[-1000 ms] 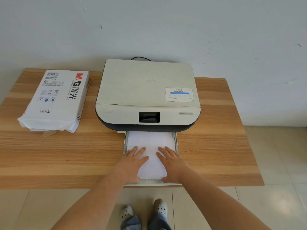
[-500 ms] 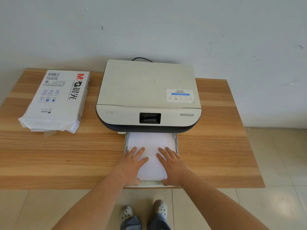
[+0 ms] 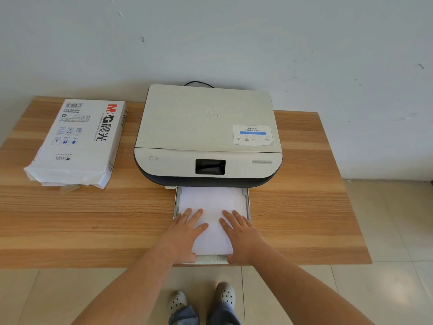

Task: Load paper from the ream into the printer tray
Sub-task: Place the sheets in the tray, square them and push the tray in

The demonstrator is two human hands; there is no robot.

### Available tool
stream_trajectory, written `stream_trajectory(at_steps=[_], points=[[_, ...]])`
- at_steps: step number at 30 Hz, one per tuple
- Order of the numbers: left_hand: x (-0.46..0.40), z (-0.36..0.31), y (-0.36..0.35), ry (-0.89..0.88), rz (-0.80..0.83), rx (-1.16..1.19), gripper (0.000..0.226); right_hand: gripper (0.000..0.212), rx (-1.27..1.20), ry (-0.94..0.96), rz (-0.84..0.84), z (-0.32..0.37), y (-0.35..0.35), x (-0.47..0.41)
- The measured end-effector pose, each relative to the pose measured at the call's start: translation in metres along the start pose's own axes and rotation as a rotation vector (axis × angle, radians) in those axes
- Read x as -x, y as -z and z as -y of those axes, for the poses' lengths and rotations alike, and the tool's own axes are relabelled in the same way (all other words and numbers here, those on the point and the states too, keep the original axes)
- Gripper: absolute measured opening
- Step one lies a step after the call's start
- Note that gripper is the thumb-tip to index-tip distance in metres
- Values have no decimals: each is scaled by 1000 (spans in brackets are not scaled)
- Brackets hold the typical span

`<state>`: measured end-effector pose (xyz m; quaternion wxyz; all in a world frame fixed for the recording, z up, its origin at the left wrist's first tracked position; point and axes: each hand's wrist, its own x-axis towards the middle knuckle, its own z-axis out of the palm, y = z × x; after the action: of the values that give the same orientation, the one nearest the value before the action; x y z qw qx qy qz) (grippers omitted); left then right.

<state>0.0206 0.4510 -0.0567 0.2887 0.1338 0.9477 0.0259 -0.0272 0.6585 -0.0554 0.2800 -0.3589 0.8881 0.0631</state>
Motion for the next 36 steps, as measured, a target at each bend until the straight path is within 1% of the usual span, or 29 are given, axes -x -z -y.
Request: stream_trajectory(at_steps=[7,14,20,26,36], points=[[-1,0,4,-11,5,4,88,107,5,-6,20,-8,4,-5],[-2,0,4,-13,17,-5,89,105,2,-12,14,-6,1,-4],[-1,3,5,-23,-11,-67,93,107,-6,-13,21,-7,3,-5],[-2,3,5,-6,1,-33,94,111,5,-34,47,-6,3,-9],[-4,4,4,-4,6,-9,95,114,-71,-73,62,-3,6,-12]])
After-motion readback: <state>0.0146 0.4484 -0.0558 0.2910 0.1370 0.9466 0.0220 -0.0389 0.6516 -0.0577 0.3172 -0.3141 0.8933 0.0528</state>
